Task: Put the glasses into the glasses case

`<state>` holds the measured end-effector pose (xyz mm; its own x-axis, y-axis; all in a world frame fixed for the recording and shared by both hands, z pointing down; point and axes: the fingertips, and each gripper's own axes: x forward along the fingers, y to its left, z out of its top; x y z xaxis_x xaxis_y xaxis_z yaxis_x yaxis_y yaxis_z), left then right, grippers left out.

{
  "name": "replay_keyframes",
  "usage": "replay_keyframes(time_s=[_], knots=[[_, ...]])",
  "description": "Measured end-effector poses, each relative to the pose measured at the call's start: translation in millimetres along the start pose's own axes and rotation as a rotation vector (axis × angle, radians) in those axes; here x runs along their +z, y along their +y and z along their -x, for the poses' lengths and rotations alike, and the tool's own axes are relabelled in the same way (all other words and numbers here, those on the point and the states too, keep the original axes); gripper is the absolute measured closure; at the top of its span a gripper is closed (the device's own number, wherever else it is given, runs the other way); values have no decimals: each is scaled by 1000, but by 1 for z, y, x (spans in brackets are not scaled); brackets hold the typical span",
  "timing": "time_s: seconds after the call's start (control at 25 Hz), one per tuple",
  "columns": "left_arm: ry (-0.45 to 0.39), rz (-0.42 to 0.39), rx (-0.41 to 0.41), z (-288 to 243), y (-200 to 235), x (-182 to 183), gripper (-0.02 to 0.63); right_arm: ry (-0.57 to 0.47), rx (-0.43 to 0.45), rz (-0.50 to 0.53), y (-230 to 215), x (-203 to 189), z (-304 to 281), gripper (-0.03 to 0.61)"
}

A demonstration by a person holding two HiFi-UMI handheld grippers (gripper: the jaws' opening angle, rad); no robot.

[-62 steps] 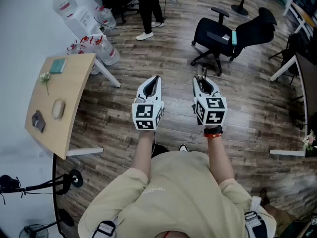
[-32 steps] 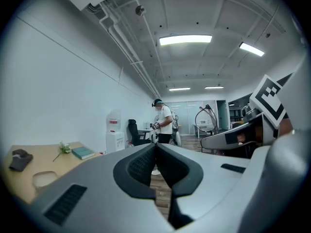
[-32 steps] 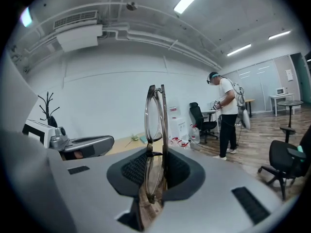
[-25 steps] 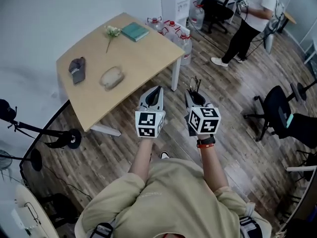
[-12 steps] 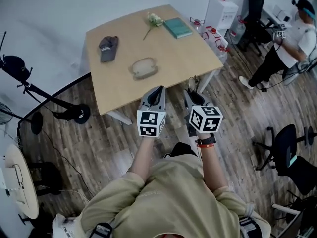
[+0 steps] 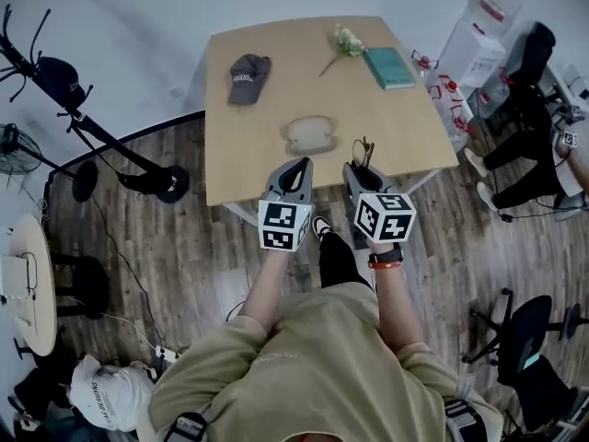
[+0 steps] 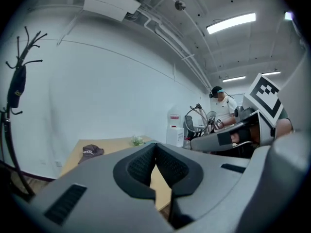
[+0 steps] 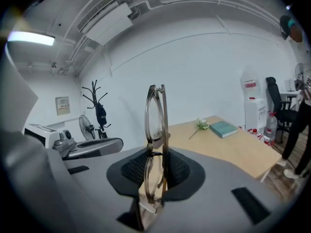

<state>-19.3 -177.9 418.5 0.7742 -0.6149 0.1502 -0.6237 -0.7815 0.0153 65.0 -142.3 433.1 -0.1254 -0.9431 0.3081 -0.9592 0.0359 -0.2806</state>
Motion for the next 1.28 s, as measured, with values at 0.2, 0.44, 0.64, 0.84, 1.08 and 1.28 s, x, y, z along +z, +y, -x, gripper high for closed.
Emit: replay_keyframes(time_s=[0.2,0.44,0.64,0.84,1.08,1.28], knots=[[9,17,49,-52,43,14,591,97,60,80,-9,23,-71,497],[52,42,118,-118,83,21,591,206,172,100,-40,45,-134,495],[98,48,143,-164,108,13,591,278,275,102,-63,51,-184,497],[135,57,173,-202,133,-2,591,367,326,128,-91,43,-232,497],[166,78,201,-233,158,-25,591,536,489,251,-101,18,-282,497],[200,85,203,-244,172,-47,591,795,667,348,-101,-18,-304,495]])
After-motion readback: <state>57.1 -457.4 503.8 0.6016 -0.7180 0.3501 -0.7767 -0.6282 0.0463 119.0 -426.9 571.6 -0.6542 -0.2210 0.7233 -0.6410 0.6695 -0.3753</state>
